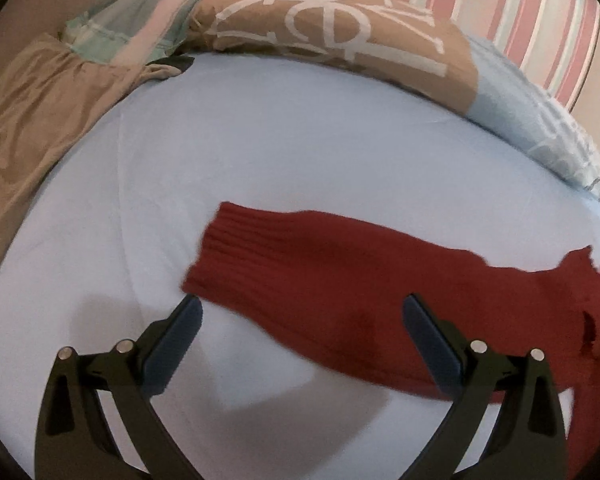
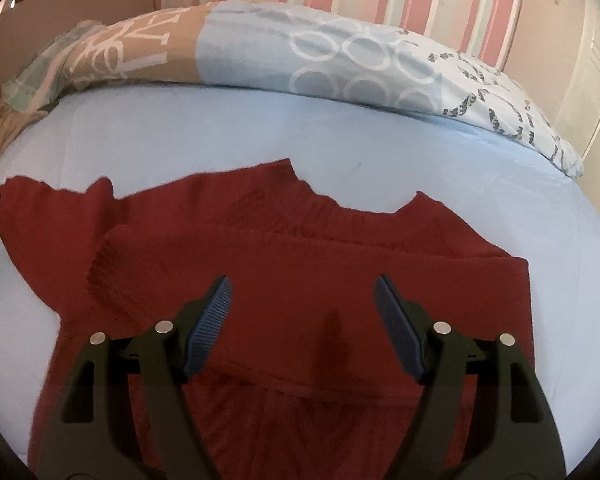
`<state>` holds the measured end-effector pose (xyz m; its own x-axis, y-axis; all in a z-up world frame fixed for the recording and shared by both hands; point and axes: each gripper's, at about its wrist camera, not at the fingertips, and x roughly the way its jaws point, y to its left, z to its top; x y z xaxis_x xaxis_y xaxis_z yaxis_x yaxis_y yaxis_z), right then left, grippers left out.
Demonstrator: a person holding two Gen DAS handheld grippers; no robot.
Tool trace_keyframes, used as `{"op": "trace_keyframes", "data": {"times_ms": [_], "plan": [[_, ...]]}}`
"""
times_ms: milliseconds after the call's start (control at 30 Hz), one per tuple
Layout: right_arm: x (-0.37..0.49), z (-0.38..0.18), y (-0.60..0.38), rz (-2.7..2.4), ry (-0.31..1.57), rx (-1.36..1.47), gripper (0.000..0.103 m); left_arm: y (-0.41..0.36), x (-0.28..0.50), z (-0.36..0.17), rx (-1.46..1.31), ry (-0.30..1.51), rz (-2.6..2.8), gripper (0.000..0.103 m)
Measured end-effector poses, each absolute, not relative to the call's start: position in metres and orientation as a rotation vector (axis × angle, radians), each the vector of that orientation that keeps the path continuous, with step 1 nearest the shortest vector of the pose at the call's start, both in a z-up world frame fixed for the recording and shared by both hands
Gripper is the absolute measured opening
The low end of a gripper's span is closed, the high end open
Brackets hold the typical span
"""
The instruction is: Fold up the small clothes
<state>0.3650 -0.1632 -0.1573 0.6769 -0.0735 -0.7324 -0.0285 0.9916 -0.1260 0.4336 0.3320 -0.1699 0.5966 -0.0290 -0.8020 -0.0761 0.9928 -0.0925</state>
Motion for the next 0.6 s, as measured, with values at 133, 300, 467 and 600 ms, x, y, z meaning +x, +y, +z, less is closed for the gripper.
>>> {"op": "trace_keyframes", "data": {"times_ms": [133,300,467,600], "plan": [[0.366,-0.159,-0.166,-0.036,0.825,-0.155,0.075,0.339,0.448,-0.183,-0.07,0.972,0.056,0.071],[0.366,-0.16,-0.171,-0.051,0.822,-0.152,0.075,0.341,0.453,-0.181,-0.046,0.955,0.079,0.032],[0.363,-0.162,-0.174,-0.057,0.829,-0.177,0.075,0.331,0.444,-0.171,0.01,0.916,0.062,0.01],[0.361,-0.163,-0.179,-0.059,0.836,-0.157,0.075,0.313,0.435,-0.158,0.063,0.875,0.038,0.008]]}}
